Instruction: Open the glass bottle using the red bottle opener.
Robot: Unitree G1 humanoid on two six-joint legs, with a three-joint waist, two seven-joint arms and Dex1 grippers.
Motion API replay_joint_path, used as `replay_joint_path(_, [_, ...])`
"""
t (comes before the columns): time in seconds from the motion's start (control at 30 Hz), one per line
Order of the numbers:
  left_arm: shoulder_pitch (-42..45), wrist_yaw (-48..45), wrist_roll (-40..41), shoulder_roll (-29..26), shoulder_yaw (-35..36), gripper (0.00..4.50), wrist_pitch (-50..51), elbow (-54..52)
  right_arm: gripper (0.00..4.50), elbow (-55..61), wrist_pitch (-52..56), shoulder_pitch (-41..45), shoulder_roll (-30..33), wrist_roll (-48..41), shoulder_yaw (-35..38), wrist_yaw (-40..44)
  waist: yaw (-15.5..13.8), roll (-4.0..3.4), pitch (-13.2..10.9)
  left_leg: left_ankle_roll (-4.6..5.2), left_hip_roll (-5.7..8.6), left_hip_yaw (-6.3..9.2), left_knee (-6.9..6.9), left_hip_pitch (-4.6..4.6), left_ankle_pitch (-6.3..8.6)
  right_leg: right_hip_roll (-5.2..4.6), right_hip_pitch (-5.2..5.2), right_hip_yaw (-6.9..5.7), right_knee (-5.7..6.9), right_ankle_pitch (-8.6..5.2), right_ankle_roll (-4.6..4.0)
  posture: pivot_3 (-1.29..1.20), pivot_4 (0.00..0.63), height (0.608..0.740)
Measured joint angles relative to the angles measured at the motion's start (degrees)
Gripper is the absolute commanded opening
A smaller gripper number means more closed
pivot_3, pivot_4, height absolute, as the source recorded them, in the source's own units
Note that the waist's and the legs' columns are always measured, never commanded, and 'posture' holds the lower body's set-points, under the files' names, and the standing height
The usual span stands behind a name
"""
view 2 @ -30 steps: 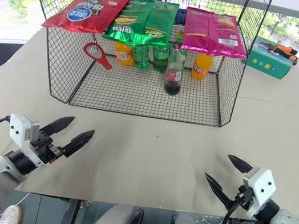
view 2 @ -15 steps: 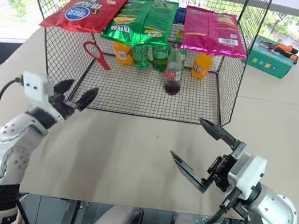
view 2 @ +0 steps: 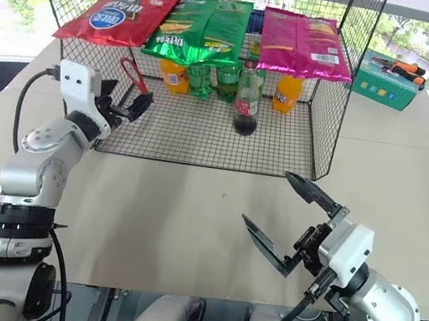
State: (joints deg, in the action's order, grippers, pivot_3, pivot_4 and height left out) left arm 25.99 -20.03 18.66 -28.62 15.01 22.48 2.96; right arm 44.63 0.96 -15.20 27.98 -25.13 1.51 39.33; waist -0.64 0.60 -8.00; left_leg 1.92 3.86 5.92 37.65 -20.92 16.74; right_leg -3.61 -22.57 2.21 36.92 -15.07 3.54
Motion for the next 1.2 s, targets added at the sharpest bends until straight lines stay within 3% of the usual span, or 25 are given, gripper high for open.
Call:
replay_joint_path(0.77, [2.95,-1.34,-1.85,-0.49,0.12,4.46,-4.22,5.92,4.50,-0.01,0.35,0.38,0.01,1.56,-0.45,-1.33,-0.06,0.02,0.01,0.00,0.00,-0.01,0.01,0.00,0.00,0.00,-0.01,0.00,0.05,0.00,0.00,0.00,0.150,0.740])
replay_joint_path(0.87, [4.00,-3.11,-1.89,-0.59,0.01,3.69,-6.22,8.11,4.50,-0.01,0.91,0.43,0.29,1.55,-0.45,-1.61,-0.05,0.02,0.01,0.00,0.00,-0.01,0.01,0.00,0.00,-0.01,-0.01,0.00,0.05,0.00,0.00,0.00,0.150,0.740])
replay_joint_path(1.07, [4.90,-6.49,-1.79,-0.76,-0.25,1.10,-8.45,10.88,4.50,-0.01,1.34,0.48,0.35,1.54,-0.45,-2.12,-0.03,0.02,0.01,0.00,0.00,-0.02,0.01,0.00,0.00,0.00,-0.02,0.00,0.05,0.00,0.00,0.00,0.150,0.740])
replay_joint_path(1.17, [5.01,-7.76,-1.79,-1.13,-0.24,0.14,-9.61,11.97,4.50,0.01,1.42,0.44,0.43,1.53,-0.45,-2.29,-0.03,0.02,0.01,0.00,0.00,-0.02,0.01,0.00,0.00,0.00,-0.02,0.01,0.06,0.00,0.00,0.00,0.150,0.740])
replay_joint_path(1.2, [5.01,-7.89,-1.77,-1.18,-0.23,0.07,-9.75,12.00,4.50,0.01,1.44,0.43,0.46,1.53,-0.45,-2.32,-0.03,0.02,0.01,0.00,0.00,-0.02,0.01,0.00,0.00,0.00,-0.02,0.01,0.06,0.00,0.00,0.00,0.150,0.740])
